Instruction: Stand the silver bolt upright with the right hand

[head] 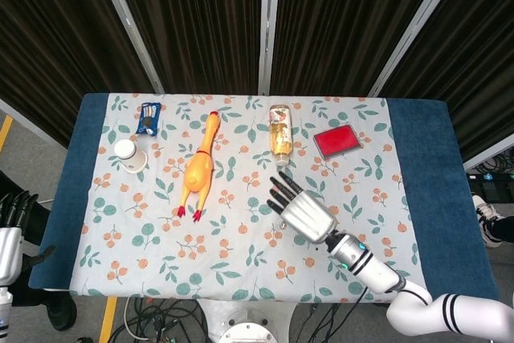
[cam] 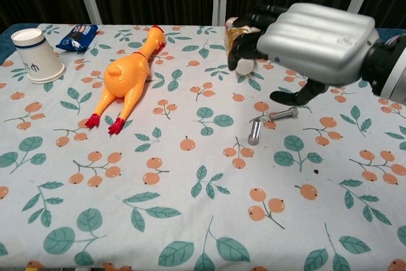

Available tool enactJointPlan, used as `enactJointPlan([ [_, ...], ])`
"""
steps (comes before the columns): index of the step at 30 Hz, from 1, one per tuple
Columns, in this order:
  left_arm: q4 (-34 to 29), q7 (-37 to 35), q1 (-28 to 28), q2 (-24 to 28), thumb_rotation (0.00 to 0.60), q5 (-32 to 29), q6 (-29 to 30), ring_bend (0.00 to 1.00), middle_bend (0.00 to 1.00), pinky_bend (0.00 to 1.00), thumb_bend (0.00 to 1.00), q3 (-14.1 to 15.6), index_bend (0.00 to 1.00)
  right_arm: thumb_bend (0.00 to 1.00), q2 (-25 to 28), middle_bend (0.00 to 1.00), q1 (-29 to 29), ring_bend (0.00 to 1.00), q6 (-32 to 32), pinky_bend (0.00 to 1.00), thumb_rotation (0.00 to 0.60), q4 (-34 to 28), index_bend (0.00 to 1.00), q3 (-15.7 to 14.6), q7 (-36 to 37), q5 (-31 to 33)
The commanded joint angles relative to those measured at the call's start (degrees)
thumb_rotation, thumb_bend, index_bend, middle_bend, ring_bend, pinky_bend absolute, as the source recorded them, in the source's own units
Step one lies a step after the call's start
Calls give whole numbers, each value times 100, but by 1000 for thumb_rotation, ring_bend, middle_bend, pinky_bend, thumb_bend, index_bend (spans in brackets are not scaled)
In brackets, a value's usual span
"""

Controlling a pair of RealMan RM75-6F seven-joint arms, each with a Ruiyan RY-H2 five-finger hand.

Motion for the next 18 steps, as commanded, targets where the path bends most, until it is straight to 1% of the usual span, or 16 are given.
enactJointPlan([
  [1,-22,26,-6,9,600,12,6,0,87,0,0,-2,110,206,255,227,86,0,-431,0,600,-59,349,412,890,889],
  [5,-77,86,-2,24,600,9,18,0,87,0,0,-2,110,181,194,228,358,0,-1007,0,600,253,410,537,1238,1439],
  [10,-131,138,4,39,600,-16,4,0,87,0,0,5,110,176,-40,230,676,0,-1489,0,600,669,444,579,1386,1850],
  [15,-160,143,29,52,600,-41,20,0,87,0,0,12,110,176,-315,230,857,0,-1620,0,600,1061,446,457,1265,2010],
  [18,-163,132,36,52,600,-42,19,0,87,0,0,20,110,176,-397,230,887,0,-1616,0,600,1160,446,343,1189,1999],
])
